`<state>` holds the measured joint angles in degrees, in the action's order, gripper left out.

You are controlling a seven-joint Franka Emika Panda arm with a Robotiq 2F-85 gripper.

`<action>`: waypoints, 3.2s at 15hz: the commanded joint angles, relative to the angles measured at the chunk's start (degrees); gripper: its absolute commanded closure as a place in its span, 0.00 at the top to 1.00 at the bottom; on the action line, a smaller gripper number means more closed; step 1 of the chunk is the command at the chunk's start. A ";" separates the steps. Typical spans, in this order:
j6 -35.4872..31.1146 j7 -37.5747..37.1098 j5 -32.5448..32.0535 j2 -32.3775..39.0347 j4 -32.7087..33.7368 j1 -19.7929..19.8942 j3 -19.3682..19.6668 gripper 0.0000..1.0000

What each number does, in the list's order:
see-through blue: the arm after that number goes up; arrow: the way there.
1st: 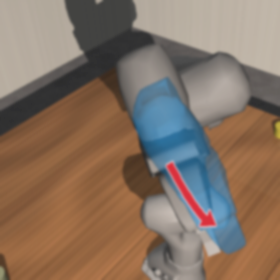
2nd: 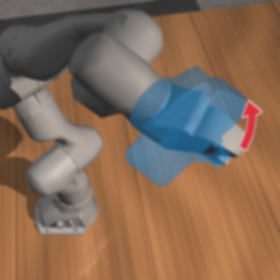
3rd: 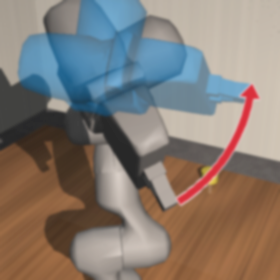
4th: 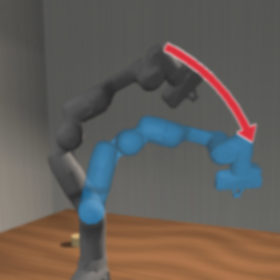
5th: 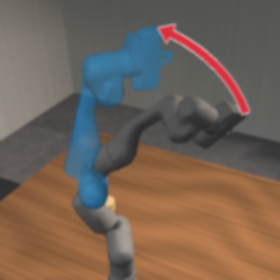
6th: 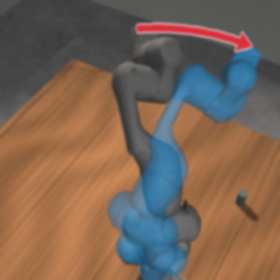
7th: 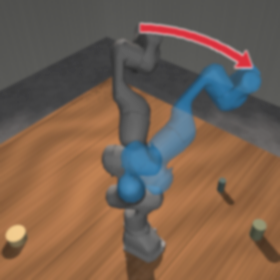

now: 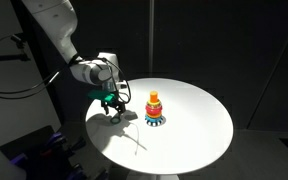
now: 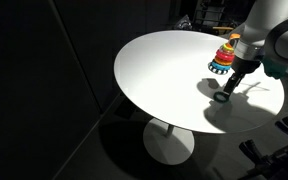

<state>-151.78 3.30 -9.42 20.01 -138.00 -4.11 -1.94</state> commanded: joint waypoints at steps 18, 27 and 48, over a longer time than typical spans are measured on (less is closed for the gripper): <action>-4.90 -3.93 -2.60 8.90 7.35 -4.85 2.69 1.00; -5.41 -5.95 -2.96 9.13 6.62 -6.94 4.24 1.00; -3.04 -10.72 -2.80 4.32 6.86 -7.54 6.83 0.38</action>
<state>-156.97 -5.51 -10.89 27.33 -131.39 -11.11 3.48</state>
